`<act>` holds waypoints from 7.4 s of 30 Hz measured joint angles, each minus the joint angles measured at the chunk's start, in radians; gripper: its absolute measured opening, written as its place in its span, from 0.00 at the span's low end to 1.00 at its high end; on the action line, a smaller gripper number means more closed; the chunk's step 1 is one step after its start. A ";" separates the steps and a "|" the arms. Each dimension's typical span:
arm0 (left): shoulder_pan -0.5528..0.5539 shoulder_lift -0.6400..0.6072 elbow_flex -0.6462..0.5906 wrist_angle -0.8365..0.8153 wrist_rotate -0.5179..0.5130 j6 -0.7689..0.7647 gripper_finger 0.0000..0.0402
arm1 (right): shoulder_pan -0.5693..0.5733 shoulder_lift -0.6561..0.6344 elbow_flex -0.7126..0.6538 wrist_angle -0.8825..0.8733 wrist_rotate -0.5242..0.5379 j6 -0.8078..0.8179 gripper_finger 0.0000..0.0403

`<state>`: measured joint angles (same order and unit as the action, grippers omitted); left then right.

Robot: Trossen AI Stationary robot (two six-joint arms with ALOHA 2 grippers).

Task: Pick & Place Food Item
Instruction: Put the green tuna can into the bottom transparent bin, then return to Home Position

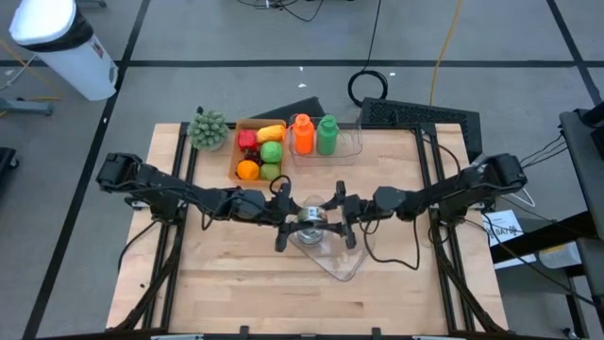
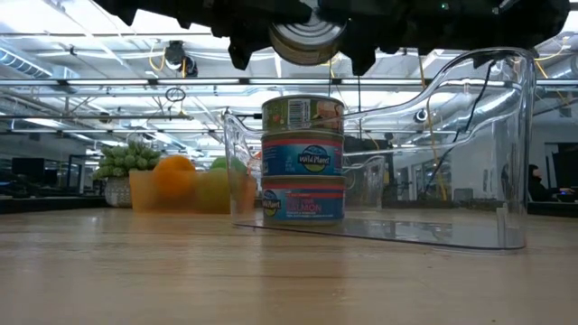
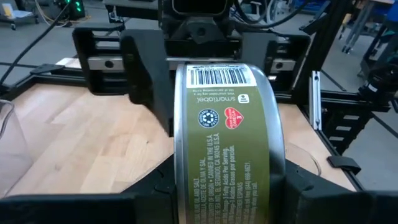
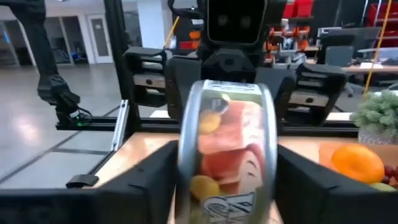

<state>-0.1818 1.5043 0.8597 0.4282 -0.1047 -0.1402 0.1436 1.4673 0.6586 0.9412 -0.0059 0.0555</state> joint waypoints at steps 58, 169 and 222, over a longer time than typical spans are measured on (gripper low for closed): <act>0.004 -0.209 0.000 -0.226 0.051 -0.026 0.73 | 0.297 -0.144 -0.003 -0.569 0.274 -0.640 0.21; 0.565 -1.372 -0.845 -0.320 0.540 0.054 0.73 | -0.249 -1.346 -0.645 -0.736 0.161 -0.101 0.20; 0.565 -1.372 -0.844 -0.320 0.540 0.054 0.73 | -0.249 -1.346 -0.645 -0.736 0.161 -0.101 0.20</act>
<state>0.3832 0.1326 0.0158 0.1081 0.4352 -0.0864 -0.1059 0.1212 0.0139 0.2050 0.1551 -0.0456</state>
